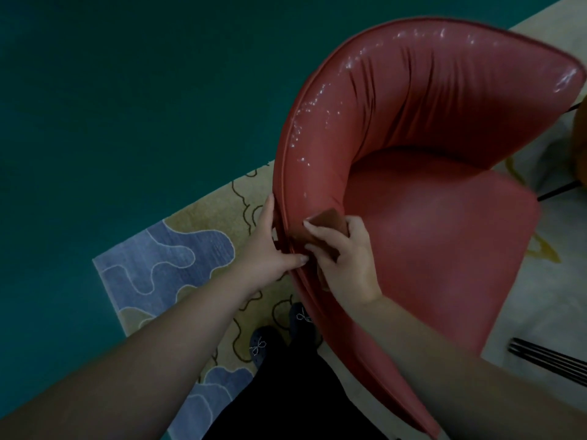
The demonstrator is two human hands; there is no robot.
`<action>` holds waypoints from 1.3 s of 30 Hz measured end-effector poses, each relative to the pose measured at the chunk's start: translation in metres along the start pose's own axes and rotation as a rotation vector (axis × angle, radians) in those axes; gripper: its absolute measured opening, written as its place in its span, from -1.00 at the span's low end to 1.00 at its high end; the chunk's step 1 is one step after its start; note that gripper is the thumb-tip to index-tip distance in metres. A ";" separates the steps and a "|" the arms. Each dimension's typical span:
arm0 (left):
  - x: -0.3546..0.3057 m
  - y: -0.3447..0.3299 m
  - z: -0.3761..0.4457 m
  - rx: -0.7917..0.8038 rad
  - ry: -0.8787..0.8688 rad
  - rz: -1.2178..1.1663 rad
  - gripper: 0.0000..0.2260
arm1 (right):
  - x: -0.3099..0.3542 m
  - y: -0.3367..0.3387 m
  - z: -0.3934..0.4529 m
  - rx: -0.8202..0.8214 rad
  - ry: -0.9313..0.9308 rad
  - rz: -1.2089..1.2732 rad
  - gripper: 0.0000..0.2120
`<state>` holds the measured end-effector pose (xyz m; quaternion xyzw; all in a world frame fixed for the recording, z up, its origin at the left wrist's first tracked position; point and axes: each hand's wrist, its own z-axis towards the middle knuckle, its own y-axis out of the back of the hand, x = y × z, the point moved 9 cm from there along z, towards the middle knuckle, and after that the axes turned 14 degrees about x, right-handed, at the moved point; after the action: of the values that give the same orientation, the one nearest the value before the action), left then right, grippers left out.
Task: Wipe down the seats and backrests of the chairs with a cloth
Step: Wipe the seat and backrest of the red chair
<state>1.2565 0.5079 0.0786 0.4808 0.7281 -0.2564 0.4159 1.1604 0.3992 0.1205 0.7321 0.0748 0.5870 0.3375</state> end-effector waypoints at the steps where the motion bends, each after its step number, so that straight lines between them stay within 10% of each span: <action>1: -0.001 0.001 0.001 0.001 0.004 -0.006 0.08 | 0.000 0.003 0.010 0.011 0.005 -0.009 -0.65; 17: -0.011 0.034 0.026 -0.287 -0.053 -0.085 -0.59 | 0.001 0.019 0.099 -0.053 0.015 0.030 -0.72; 24: -0.038 0.039 0.060 -0.609 0.026 0.183 -0.59 | -0.021 0.025 0.101 -0.124 -0.062 0.165 -0.67; 39: -0.042 0.040 0.058 -0.634 0.133 0.322 -0.53 | 0.005 0.017 0.123 0.044 0.193 -0.126 -0.70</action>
<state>1.3219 0.4585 0.0847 0.4518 0.7119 0.0828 0.5313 1.2692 0.3386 0.1243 0.6732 0.1658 0.6306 0.3489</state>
